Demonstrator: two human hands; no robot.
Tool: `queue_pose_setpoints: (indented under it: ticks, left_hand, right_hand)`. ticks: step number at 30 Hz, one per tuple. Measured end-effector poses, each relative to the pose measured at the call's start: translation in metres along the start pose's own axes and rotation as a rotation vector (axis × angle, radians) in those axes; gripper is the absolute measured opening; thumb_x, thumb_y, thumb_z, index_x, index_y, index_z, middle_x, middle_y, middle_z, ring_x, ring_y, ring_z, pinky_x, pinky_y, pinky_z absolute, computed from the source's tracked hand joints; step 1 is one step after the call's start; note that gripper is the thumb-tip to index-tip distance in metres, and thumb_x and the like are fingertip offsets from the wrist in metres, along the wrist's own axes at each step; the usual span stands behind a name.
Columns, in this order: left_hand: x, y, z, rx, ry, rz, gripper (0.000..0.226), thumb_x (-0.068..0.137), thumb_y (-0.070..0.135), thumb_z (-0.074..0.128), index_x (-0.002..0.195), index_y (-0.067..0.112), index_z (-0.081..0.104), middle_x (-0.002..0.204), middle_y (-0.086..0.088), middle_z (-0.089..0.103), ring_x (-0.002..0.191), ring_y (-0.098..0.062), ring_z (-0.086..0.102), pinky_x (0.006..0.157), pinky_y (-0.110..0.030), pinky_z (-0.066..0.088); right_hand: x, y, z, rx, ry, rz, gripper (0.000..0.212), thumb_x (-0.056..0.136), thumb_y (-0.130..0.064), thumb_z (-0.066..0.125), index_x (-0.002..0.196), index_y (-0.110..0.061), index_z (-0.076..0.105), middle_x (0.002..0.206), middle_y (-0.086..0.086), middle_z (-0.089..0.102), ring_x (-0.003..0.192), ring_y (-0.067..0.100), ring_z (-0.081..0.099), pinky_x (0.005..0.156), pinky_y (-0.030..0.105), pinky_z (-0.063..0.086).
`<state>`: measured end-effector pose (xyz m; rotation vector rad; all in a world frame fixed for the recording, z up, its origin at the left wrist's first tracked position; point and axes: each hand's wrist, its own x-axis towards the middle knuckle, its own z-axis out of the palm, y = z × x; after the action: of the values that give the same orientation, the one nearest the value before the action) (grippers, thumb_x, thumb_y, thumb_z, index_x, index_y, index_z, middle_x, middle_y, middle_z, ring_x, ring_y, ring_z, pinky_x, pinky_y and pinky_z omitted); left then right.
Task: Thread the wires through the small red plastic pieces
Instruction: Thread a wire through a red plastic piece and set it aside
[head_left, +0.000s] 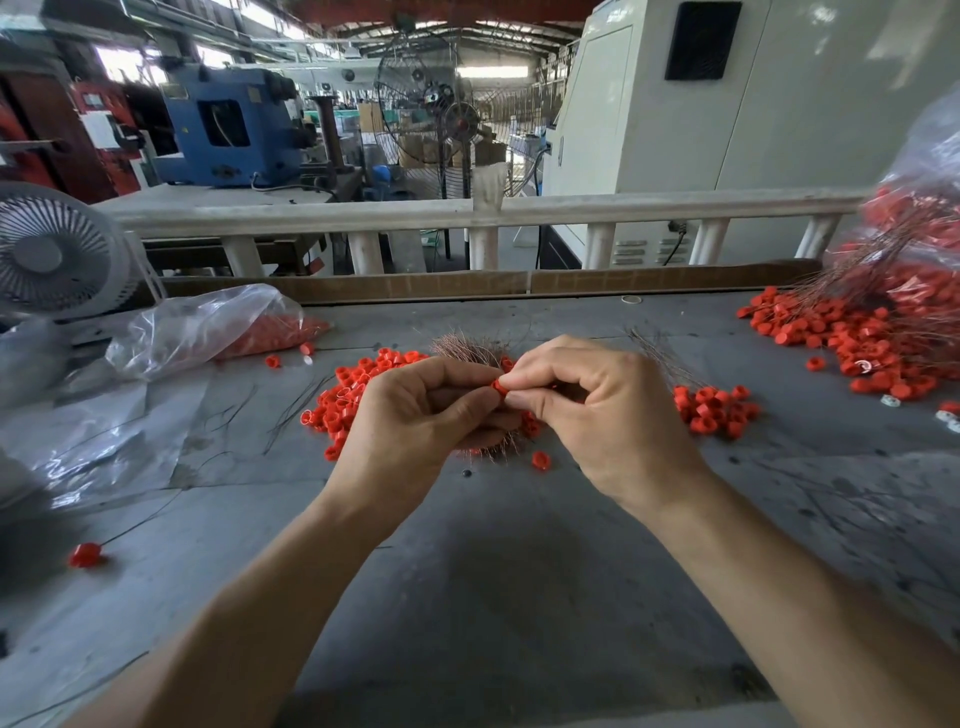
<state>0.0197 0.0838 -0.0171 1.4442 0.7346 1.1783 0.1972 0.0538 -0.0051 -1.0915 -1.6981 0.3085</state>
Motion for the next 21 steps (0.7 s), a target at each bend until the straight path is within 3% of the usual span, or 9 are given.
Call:
queue_pose_setpoints:
  ticks: [9, 21]
  left_hand:
    - [0.0005, 0.0011, -0.001, -0.039, -0.018, -0.009, 0.025, 0.084, 0.012, 0.07, 0.107, 0.003, 0.072, 0.092, -0.018, 0.078, 0.088, -0.03, 0.077, 0.075, -0.028, 0.062]
    - [-0.0007, 0.0017, -0.0004, 0.009, -0.006, -0.007, 0.019, 0.091, -0.001, 0.066, 0.109, -0.001, 0.071, 0.092, -0.019, 0.077, 0.088, -0.031, 0.077, 0.076, -0.029, 0.063]
  right_hand:
    - [0.0006, 0.0029, -0.0011, 0.037, -0.009, -0.033, 0.013, 0.081, 0.004, 0.08, 0.088, -0.007, 0.081, 0.092, 0.001, 0.074, 0.09, 0.013, 0.07, 0.083, 0.027, 0.055]
    - [-0.0007, 0.0042, 0.0011, 0.083, 0.017, 0.016, 0.013, 0.079, 0.002, 0.081, 0.087, -0.007, 0.081, 0.091, -0.001, 0.075, 0.091, 0.013, 0.071, 0.087, 0.033, 0.057]
